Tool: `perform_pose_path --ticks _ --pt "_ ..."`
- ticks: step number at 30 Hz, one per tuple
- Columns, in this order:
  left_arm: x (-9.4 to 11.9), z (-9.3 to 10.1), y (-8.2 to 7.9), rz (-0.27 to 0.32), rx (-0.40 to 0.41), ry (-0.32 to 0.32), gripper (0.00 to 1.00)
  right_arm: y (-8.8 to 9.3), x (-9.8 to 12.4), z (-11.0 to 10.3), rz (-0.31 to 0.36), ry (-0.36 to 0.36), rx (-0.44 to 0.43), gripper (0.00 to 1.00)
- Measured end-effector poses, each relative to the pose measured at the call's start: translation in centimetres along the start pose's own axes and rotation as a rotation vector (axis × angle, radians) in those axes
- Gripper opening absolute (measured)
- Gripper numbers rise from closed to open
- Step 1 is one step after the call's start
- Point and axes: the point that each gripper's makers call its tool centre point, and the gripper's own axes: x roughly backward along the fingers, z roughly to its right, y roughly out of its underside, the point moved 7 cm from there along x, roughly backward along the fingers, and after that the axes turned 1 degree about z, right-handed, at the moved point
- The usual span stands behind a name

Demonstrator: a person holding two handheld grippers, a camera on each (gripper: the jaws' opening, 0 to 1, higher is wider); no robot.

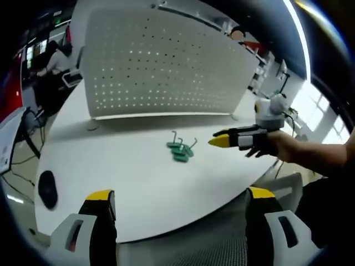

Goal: Insert the hook assembly into the mounting plate slot until the hook locks in place.

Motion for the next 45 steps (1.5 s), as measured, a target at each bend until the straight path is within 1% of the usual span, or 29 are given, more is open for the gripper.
perform_pose_path --ticks 1,2,3,4,5,6,7,8,9,11,12,13,14,15,17,20,22,23,25,27,30,35,37,38,39,41,45 --pt "-0.1 0.1 0.0 -0.003 -0.002 0.001 0.99 0.1 -0.5 0.2 -0.004 0.004 -0.007 0.35" --pt "-0.1 0.1 0.0 -0.008 -0.006 0.002 0.99 0.2 -1.0 0.4 -0.022 0.010 -0.025 0.34" --pt "-0.2 0.1 0.0 -0.011 -0.008 0.002 0.99 0.2 -1.4 0.5 -0.018 0.010 -0.032 0.33" --pt "-0.3 0.0 0.0 -0.014 -0.009 -0.001 0.99 0.3 -2.3 0.9 0.001 0.018 -0.045 0.32" --pt "-0.3 0.0 0.0 -0.015 -0.009 -0.002 0.99 0.7 -2.9 1.2 -0.023 0.029 -0.048 0.32" --pt "-0.3 0.0 0.0 -0.017 -0.007 0.003 0.99 1.3 -3.5 1.4 -0.086 0.033 -0.034 0.31" --pt "-0.3 0.2 -0.1 -0.016 -0.005 0.006 0.99 1.1 -4.0 1.4 -0.061 0.033 -0.036 0.29" --pt "-0.3 0.2 -0.1 -0.009 -0.004 0.010 0.99 1.2 -4.4 1.5 -0.062 0.036 -0.033 0.28" --pt "-0.3 0.3 -0.1 -0.009 -0.003 0.010 0.99 1.3 -4.9 1.7 -0.082 0.048 -0.023 0.27" --pt "-0.3 0.2 -0.1 -0.016 -0.006 0.008 0.99 1.3 -5.6 1.9 -0.094 0.058 -0.028 0.26" --pt "-0.3 0.1 0.1 -0.021 -0.010 0.005 0.99 1.5 -5.8 2.1 -0.108 0.074 -0.012 0.25" --pt "-0.3 0.1 0.1 -0.024 -0.009 0.005 0.99 1.7 -6.0 2.4 -0.141 0.088 0.027 0.25" --pt "-0.2 0.1 0.3 -0.025 -0.007 0.007 0.99 1.9 -6.3 2.3 -0.158 0.081 0.036 0.23" --pt "-0.2 0.1 0.3 -0.026 -0.005 0.009 0.98 1.8 -6.3 2.2 -0.140 0.080 0.025 0.20" --pt "-0.2 0.0 0.5 -0.026 -0.002 0.009 0.98 1.8 -6.5 2.4 -0.150 0.086 0.019 0.17" --pt "-0.1 -0.2 0.9 -0.025 0.010 0.004 0.98 1.6 -6.6 2.5 -0.148 0.089 -0.015 0.15" --pt "-0.1 -0.3 1.0 -0.023 0.018 0.003 0.98 1.5 -6.7 2.5 -0.153 0.088 -0.022 0.12" --pt "0.0 -0.3 1.1 -0.023 0.019 0.002 0.98 1.5 -6.7 2.6 -0.173 0.095 -0.025 0.09" --pt "0.0 -0.4 1.1 -0.024 0.021 0.001 0.98 1.3 -6.7 2.8 -0.173 0.100 -0.030 0.05" --pt "0.1 -0.5 1.0 -0.016 0.023 -0.003 0.98 1.1 -6.7 2.7 -0.172 0.084 -0.048 0.02" --pt "0.1 -0.6 1.0 -0.004 0.032 -0.003 0.97 1.0 -6.6 2.8 -0.174 0.092 -0.021 0.00" --pt "0.3 -0.5 1.1 -0.009 0.025 -0.004 0.97 1.1 -6.3 2.8 -0.170 0.090 -0.064 0.00" --pt "0.3 -0.5 1.0 -0.006 0.028 -0.002 0.97 1.0 -6.0 2.5 -0.161 0.089 -0.042 0.00" --pt "0.3 -0.5 1.0 -0.002 0.031 -0.004 0.98 0.7 -5.9 2.5 -0.148 0.085 0.008 0.00" --pt "0.3 -0.5 0.9 0.007 0.038 -0.002 0.98 0.1 -5.5 2.4 -0.125 0.099 0.067 0.00" --pt "0.3 -0.5 0.7 0.020 0.045 0.002 0.98 -0.4 -5.0 2.3 -0.107 0.119 0.131 0.00" --pt "0.1 -0.4 0.5 0.024 0.039 0.002 0.98 -1.9 -3.4 2.3 -0.056 0.138 0.163 0.00"
